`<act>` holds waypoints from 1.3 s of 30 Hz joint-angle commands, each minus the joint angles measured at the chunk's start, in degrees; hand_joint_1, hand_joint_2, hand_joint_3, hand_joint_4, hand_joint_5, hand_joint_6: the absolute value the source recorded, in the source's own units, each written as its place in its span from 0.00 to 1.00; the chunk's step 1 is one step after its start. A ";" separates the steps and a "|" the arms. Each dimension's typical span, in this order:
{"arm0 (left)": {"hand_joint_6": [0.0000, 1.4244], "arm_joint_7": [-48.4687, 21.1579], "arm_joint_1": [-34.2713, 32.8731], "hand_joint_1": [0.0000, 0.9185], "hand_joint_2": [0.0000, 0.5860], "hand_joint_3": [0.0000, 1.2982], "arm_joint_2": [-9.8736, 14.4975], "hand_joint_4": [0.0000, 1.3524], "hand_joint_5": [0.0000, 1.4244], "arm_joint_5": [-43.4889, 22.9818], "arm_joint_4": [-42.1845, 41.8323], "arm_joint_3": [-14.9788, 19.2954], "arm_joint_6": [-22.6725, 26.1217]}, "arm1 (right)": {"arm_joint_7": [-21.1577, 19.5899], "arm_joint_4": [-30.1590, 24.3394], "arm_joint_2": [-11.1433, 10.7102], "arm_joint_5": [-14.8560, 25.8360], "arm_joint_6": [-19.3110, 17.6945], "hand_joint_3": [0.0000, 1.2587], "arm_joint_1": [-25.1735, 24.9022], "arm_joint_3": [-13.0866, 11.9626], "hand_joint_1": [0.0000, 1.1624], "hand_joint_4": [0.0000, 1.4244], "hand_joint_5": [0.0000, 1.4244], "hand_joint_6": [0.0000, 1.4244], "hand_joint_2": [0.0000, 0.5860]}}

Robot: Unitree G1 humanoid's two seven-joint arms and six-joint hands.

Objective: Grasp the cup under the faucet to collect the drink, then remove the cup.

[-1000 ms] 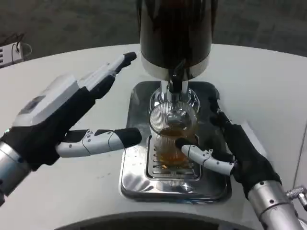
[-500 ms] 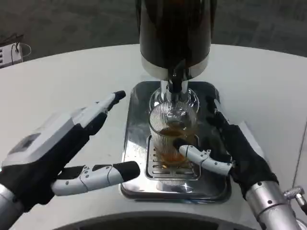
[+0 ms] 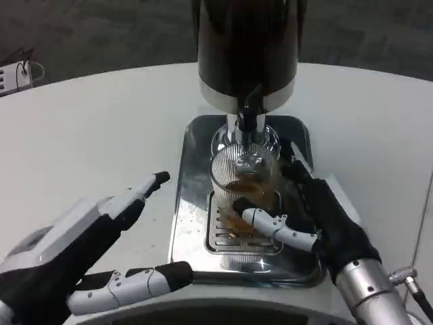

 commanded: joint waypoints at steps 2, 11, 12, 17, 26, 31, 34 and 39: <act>0.00 -1.51 2.03 0.00 0.04 0.00 0.84 0.00 0.00 -0.69 -1.52 0.75 1.23 | -0.87 1.55 0.56 -0.25 -2.77 0.00 -1.26 0.83 0.63 0.00 0.04 0.04 0.39; 0.00 -2.55 2.87 0.00 0.04 0.00 1.29 0.00 0.00 -0.43 -2.64 1.27 2.68 | -4.07 5.17 2.08 -1.99 -4.30 0.00 -3.45 1.68 0.64 0.00 0.04 0.04 0.39; 0.00 -2.66 2.86 0.00 0.04 0.00 1.33 0.00 0.00 -0.44 -2.70 1.31 2.83 | -4.37 5.69 2.17 -2.16 -4.41 0.00 -3.84 1.77 0.64 0.00 0.04 0.04 0.39; 0.00 -3.38 2.89 0.00 0.04 0.00 1.56 0.00 0.00 -0.53 -3.02 1.49 3.78 | -5.84 8.55 2.56 -2.62 -5.55 0.00 -5.24 2.20 0.65 0.00 0.04 0.03 0.38; 0.00 -4.29 2.55 0.00 0.04 0.00 2.57 0.00 0.00 -0.74 -2.75 1.82 4.71 | -6.85 13.65 2.92 -1.74 -8.79 0.00 -7.01 1.76 0.67 0.00 0.04 0.03 0.36; 0.00 -4.46 2.59 0.00 0.04 0.00 3.05 0.00 0.00 -0.96 -2.57 1.72 5.20 | -7.81 15.29 3.34 -2.08 -10.01 0.00 -7.69 1.61 0.68 0.00 0.05 0.03 0.36; 0.00 -4.52 2.67 0.00 0.03 0.00 3.24 0.00 0.00 -0.92 -2.50 1.74 5.52 | -8.80 16.12 3.97 -2.41 -9.87 0.00 -8.11 1.74 0.68 0.00 0.05 0.03 0.36; 0.00 -4.75 2.72 0.00 0.03 0.00 3.57 0.00 0.00 -0.73 -2.25 1.90 6.06 | -10.26 17.35 4.97 -2.92 -9.67 0.00 -8.71 2.19 0.69 0.02 0.07 0.04 0.34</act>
